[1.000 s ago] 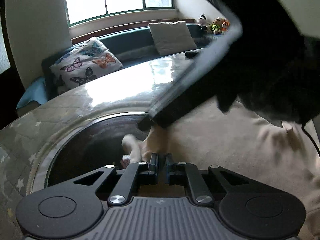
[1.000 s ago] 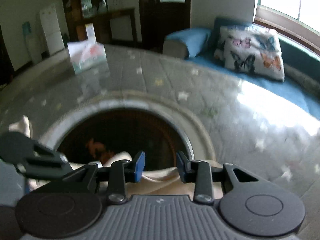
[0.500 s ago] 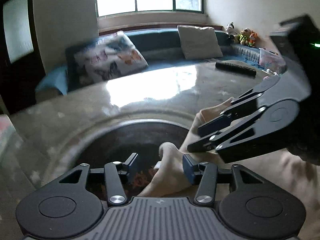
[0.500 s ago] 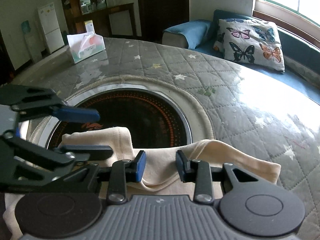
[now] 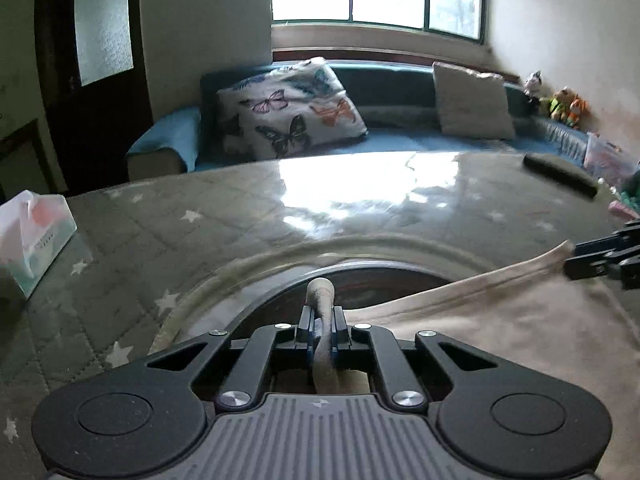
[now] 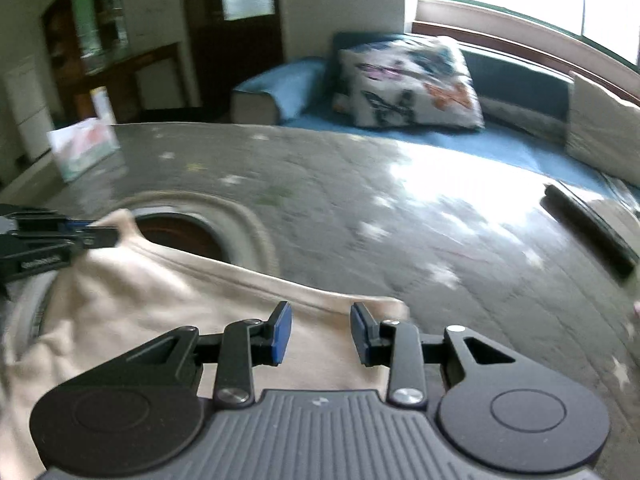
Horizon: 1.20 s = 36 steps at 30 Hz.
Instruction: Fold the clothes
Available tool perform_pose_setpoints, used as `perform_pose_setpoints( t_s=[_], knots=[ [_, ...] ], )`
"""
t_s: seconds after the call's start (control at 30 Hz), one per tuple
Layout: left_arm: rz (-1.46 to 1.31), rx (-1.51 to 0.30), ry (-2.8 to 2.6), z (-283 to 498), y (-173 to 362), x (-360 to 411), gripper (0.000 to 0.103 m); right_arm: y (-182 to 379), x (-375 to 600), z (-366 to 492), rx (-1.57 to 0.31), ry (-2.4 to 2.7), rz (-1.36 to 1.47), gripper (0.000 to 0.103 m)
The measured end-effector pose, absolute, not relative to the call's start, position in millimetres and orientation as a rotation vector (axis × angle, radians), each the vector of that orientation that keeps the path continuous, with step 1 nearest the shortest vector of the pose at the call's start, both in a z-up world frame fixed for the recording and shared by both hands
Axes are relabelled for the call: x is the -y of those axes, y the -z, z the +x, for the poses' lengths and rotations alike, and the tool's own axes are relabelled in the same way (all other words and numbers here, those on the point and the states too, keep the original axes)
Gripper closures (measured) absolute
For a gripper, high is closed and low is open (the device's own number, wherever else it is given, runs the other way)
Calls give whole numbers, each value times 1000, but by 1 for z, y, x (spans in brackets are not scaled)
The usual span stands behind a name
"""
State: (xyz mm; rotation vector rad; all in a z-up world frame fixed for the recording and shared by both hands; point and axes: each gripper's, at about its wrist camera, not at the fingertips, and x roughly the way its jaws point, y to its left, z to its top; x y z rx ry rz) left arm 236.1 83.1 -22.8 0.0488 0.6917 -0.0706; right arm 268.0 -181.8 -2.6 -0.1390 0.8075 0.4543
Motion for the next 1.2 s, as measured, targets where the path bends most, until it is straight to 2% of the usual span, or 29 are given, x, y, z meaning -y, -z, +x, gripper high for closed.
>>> perform_pose_setpoints(
  t_s=[0.07,0.17,0.2,0.33,0.43,0.47,0.6,0.83,1.03,1.2],
  knots=[
    [74,-700,63,239,28,-82,94,9,189,272,-819,-430,-130,71],
    [100,-707,51,244,35,-80,94,18,194,277,-838,-416,-121,77],
    [108,-700,40,245,35,-79,90,20,194,279,-836,-416,-124,78],
    [96,-710,23,243,32,-84,89,19,195,281,-827,-405,-122,79],
    [115,-703,32,233,23,-81,72,9,193,272,-810,-424,-155,76],
    [124,-699,39,229,20,-80,61,7,193,269,-807,-429,-163,76],
    [152,-691,78,209,7,-71,51,-8,193,246,-809,-476,-198,75],
    [192,-701,166,155,1,-46,47,-16,191,184,-835,-581,-271,75],
    [241,-712,207,102,13,-29,43,-1,192,141,-870,-609,-303,74],
    [273,-719,186,73,24,-28,42,3,199,114,-847,-575,-336,68]
  ],
)
